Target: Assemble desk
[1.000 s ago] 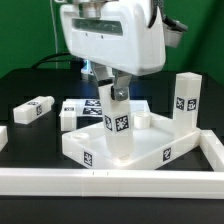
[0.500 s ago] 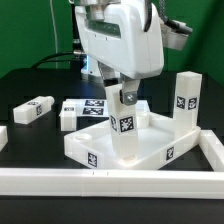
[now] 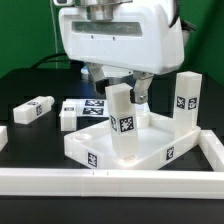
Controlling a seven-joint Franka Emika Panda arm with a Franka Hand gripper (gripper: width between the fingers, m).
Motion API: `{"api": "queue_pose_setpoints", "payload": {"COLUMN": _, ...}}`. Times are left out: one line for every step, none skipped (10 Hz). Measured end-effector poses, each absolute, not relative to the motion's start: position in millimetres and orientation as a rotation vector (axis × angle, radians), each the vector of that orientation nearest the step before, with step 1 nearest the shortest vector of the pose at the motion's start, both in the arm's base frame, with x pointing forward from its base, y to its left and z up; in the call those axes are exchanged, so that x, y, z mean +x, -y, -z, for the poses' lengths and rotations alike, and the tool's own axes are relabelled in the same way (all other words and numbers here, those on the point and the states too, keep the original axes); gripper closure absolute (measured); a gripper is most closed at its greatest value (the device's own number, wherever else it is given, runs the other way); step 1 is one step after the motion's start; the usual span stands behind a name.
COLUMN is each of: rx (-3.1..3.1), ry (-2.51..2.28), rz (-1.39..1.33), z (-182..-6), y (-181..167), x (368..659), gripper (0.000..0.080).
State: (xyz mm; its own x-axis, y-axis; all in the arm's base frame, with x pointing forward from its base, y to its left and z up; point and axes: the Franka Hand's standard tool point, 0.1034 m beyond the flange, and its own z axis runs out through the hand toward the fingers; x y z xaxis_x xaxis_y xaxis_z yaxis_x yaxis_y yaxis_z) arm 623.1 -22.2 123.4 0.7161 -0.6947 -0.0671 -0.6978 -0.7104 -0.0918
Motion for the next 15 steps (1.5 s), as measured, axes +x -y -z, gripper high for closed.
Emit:
{"api": "queue_pose_setpoints", "payload": {"rx": -2.857, "ry": -1.007, "rz": -0.035, "z": -123.3, "y": 22.1, "x": 623.0, "gripper": 0.0151}}
{"api": "queue_pose_setpoints", "payload": {"rx": -2.903, "ry": -0.867, "rz": -0.027, "z": -123.3, "y": 21.9, "x": 622.9, "gripper": 0.0151}}
{"api": "queue_pose_setpoints", "payload": {"rx": -2.941, "ry": -0.719, "rz": -0.019, "z": -123.3, "y": 20.5, "x": 623.1, "gripper": 0.0151}}
{"api": "queue_pose_setpoints", "payload": {"rx": -2.973, "ry": -0.569, "rz": -0.009, "z": -123.6, "y": 19.3, "x": 623.6, "gripper": 0.0151}}
{"api": "queue_pose_setpoints", "payload": {"rx": -2.994, "ry": -0.437, "rz": -0.003, "z": -123.1, "y": 19.0, "x": 623.3, "gripper": 0.0151}}
{"api": "queue_pose_setpoints", "payload": {"rx": -3.014, "ry": -0.272, "rz": 0.005, "z": -122.8, "y": 18.8, "x": 623.0, "gripper": 0.0151}}
{"api": "queue_pose_setpoints", "payload": {"rx": -3.022, "ry": -0.146, "rz": 0.012, "z": -122.5, "y": 17.5, "x": 622.8, "gripper": 0.0151}}
{"api": "queue_pose_setpoints", "payload": {"rx": -3.025, "ry": -0.068, "rz": 0.015, "z": -122.3, "y": 16.4, "x": 622.7, "gripper": 0.0151}}
{"api": "queue_pose_setpoints", "payload": {"rx": -3.026, "ry": 0.033, "rz": 0.022, "z": -122.2, "y": 16.8, "x": 622.7, "gripper": 0.0151}}
{"api": "queue_pose_setpoints", "payload": {"rx": -3.027, "ry": 0.057, "rz": 0.027, "z": -121.6, "y": 17.8, "x": 622.4, "gripper": 0.0151}}
{"api": "queue_pose_setpoints", "payload": {"rx": -3.025, "ry": 0.129, "rz": 0.031, "z": -121.5, "y": 18.6, "x": 622.4, "gripper": 0.0151}}
{"api": "queue_pose_setpoints", "payload": {"rx": -3.026, "ry": 0.117, "rz": 0.030, "z": -121.5, "y": 18.5, "x": 622.4, "gripper": 0.0279}}
{"api": "queue_pose_setpoints", "payload": {"rx": -3.026, "ry": 0.116, "rz": 0.030, "z": -121.5, "y": 18.6, "x": 622.4, "gripper": 0.0279}}
{"api": "queue_pose_setpoints", "payload": {"rx": -3.026, "ry": 0.116, "rz": 0.030, "z": -121.5, "y": 18.7, "x": 622.4, "gripper": 0.0417}}
{"api": "queue_pose_setpoints", "payload": {"rx": -3.026, "ry": 0.116, "rz": 0.030, "z": -121.5, "y": 18.7, "x": 622.4, "gripper": 0.0511}}
